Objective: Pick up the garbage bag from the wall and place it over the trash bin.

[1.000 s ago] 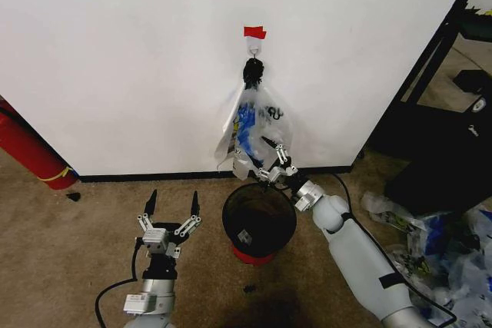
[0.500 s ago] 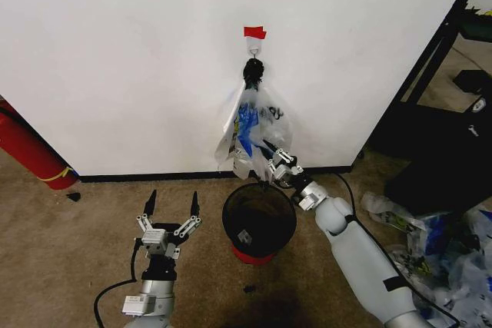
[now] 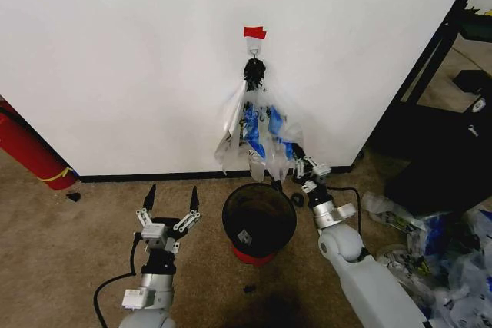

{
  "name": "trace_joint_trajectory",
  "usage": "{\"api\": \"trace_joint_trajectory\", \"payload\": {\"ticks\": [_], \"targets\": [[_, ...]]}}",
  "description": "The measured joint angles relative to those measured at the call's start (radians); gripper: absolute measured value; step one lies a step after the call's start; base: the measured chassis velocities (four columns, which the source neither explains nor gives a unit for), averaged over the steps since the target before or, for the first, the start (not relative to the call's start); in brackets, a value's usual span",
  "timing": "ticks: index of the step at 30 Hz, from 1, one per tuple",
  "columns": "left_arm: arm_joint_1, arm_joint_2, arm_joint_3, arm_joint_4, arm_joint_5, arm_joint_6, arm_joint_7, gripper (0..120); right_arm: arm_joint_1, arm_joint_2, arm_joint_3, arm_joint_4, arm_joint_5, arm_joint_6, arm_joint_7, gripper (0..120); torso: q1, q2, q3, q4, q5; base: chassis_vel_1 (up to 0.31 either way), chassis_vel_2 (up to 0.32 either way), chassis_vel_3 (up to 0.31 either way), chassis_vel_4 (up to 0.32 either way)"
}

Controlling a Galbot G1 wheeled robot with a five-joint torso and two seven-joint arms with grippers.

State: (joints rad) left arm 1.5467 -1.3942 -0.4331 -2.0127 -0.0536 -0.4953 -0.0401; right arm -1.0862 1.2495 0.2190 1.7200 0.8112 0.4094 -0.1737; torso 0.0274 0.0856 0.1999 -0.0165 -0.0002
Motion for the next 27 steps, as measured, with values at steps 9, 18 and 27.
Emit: {"api": "trace_joint_trajectory", "payload": {"ticks": [9, 18, 27], "targets": [[-0.087, 0.056, 0.038, 0.036, -0.015, 0.026, 0.021, 100, -0.068, 0.056, 0.012, 0.085, 0.27, -0.062, -0.004, 0, 0.0, 0.0, 0.0, 0.0, 0.0001, 0.0, 0.0, 0.0, 0.0], [-0.234, 0.115, 0.149, 0.035, -0.324, 0.224, 0.032, 100, -0.102, 0.137, 0.057, 0.12, 0.38, -0.074, 0.002, 0, 0.0, 0.0, 0.0, 0.0, 0.0002, 0.0, 0.0, 0.0, 0.0], [-0.334, 0.136, 0.361, 0.125, -0.253, 0.288, -0.029, 98, -0.144, 0.18, 0.088, 0.147, 0.397, -0.073, 0.01, 0, 0.0, 0.0, 0.0, -0.0001, 0.0, 0.0, 0.0, 0.0, 0.0]]}}
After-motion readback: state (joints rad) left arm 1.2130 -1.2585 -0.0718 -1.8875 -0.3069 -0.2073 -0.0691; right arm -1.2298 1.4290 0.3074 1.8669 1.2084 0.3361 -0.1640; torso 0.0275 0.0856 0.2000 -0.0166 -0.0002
